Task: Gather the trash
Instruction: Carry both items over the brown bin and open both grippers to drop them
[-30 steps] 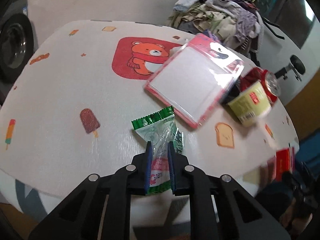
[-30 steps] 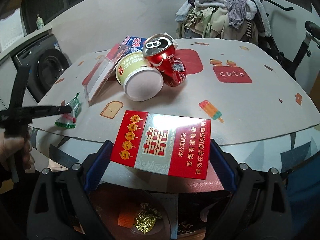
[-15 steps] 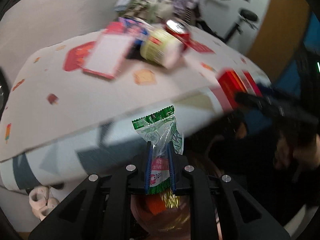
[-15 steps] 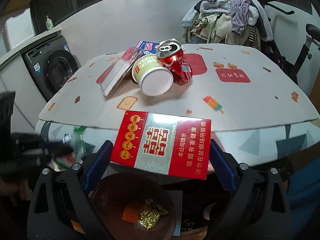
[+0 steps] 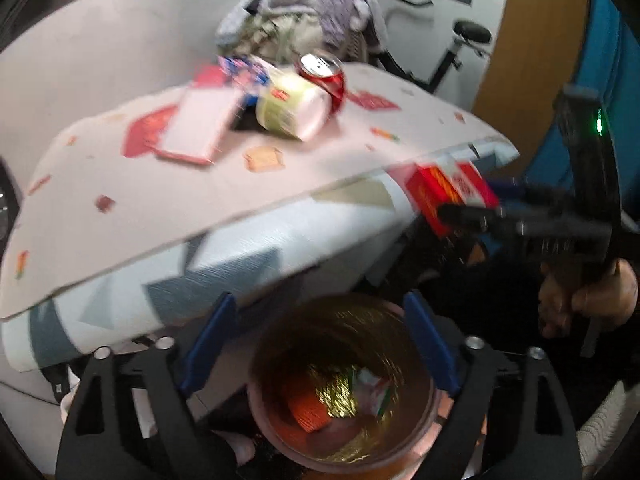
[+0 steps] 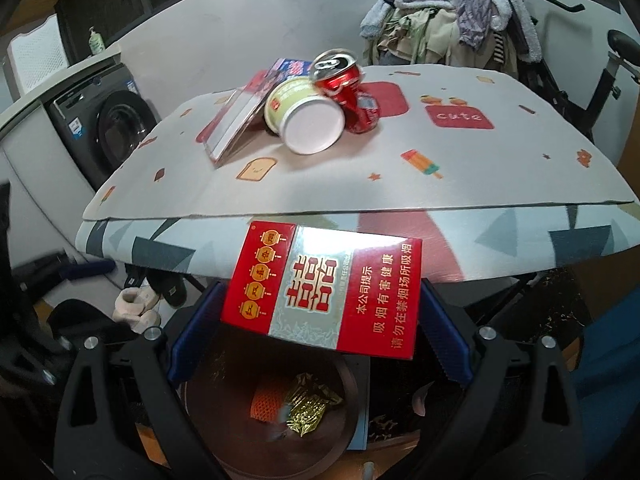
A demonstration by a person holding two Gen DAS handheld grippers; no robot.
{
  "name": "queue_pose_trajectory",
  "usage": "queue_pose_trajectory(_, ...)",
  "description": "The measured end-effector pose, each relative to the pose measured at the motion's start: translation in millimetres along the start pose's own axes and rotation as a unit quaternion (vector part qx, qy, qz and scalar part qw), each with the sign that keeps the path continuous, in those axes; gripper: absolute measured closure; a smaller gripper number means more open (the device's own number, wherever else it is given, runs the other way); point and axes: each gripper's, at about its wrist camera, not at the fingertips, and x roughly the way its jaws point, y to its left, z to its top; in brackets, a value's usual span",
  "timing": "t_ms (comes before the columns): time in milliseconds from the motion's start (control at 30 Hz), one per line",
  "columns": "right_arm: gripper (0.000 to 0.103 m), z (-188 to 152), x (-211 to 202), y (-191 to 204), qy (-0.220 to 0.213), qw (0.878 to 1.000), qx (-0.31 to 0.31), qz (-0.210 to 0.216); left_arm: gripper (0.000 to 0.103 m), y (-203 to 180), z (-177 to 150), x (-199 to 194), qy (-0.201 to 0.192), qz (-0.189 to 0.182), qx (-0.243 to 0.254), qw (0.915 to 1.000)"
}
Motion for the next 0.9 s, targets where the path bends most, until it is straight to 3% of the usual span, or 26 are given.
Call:
queue_pose_trajectory(300,0.011,-10.0,24.1,40.4,0.029,0.997,-0.054,0.039,0.007,33.3,-14.2,-27.1,-0.049,0.047,-0.030,0.9973)
queue_pose_trajectory(567,0.011,-28.1,52.5,61.9,0.083,0.991,-0.098,0.048,0.006,36.1,-20.8,-19.8,-0.040,0.057,-0.038,0.9969)
queue_pose_trajectory(900,0.010,-31.3,63.4,49.9,0.107,0.991,-0.068,0.051,0.006,44.6,-23.8,-17.0,-0.032,0.057,-0.059,0.9961)
